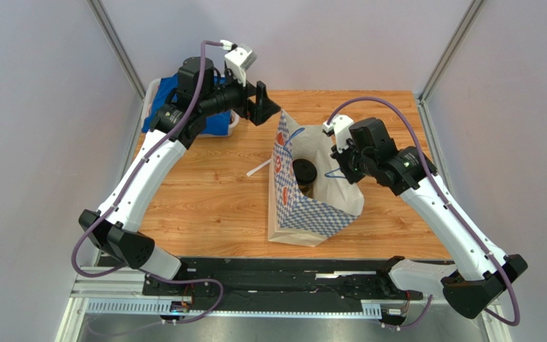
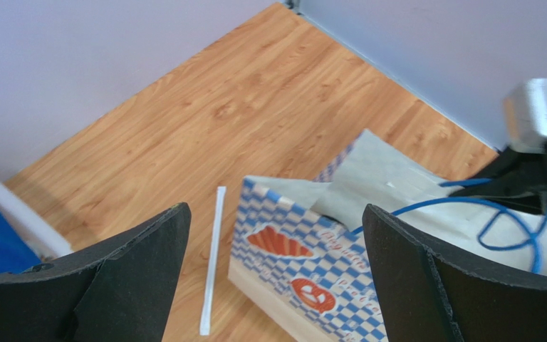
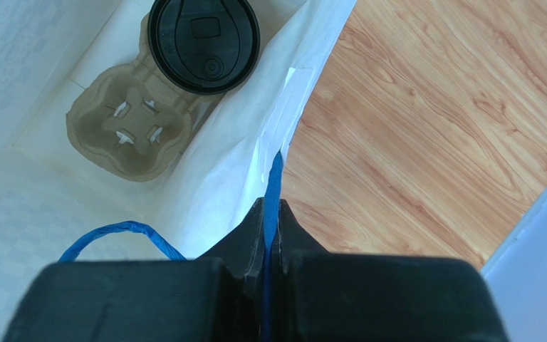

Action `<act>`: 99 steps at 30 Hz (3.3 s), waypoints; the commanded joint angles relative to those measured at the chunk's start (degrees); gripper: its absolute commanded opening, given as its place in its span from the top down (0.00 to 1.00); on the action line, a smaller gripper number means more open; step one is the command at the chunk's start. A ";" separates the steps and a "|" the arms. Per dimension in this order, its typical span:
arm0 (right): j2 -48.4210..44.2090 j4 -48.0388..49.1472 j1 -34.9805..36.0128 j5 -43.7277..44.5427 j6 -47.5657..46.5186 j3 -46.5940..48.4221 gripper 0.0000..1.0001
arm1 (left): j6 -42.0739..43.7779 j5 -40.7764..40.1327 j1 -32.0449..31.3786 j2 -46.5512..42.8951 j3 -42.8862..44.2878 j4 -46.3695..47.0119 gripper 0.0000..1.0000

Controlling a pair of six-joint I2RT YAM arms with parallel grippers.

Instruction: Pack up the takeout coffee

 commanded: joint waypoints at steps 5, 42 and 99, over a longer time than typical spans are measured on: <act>1.11 2.42 -0.47 5.87 0.64 5.19 1.00 | -3.79 -4.11 5.95 3.49 -0.88 -0.53 0.04; 8.06 -4.44 -9.26 -5.29 5.12 14.78 0.38 | -2.03 -4.29 8.06 10.00 -5.90 -5.89 0.09; 8.50 4.61 -33.34 -5.02 17.95 25.68 0.00 | 16.60 -12.11 2.00 41.64 15.37 -28.13 0.31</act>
